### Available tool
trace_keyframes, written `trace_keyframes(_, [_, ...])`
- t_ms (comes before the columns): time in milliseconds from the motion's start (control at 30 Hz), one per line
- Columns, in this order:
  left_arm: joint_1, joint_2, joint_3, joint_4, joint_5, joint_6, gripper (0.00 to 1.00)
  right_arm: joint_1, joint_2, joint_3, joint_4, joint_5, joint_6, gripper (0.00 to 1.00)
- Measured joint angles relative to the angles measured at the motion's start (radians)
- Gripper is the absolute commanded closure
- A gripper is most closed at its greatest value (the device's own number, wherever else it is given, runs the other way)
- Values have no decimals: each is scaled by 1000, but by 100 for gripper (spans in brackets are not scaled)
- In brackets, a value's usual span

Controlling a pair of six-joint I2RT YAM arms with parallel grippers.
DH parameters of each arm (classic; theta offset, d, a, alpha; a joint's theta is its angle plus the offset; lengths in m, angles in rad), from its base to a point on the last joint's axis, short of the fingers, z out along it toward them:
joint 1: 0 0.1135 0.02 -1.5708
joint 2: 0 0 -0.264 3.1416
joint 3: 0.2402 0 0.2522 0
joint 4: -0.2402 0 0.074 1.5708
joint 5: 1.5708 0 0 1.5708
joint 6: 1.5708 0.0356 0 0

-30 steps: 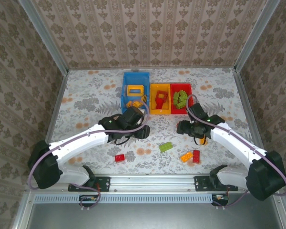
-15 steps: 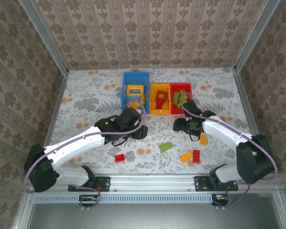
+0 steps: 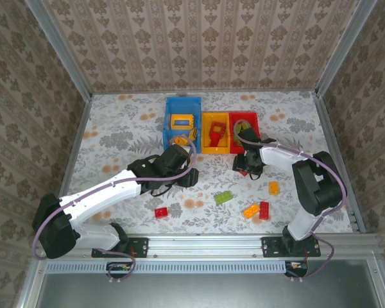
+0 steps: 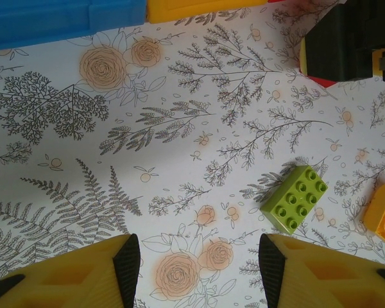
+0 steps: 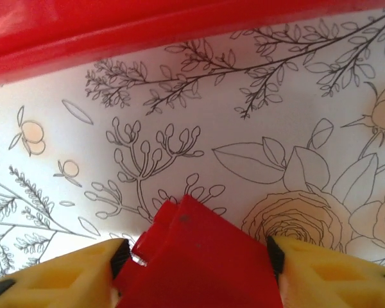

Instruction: Sort the legos into containers by color

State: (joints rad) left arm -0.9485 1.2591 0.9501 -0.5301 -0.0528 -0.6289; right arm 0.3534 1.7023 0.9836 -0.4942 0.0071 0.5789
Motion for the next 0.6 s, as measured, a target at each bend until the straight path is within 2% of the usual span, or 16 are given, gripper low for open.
trace_keyframes(100, [0,0,0,0,0,0,46,2,-1,14,12,-4,-11,68])
trace_keyframes(267, [0,0,10,-13,-27,0,46,53,-49,47,-11,8,-43,69])
trace_keyframes(433, [0,0,58,-21,-70,0,46,135,-56,243,-12,-4,-60,69])
trace_keyframes(600, [2,0,112,-23,-92,0,46,133,79,454,2,-28,-56,68])
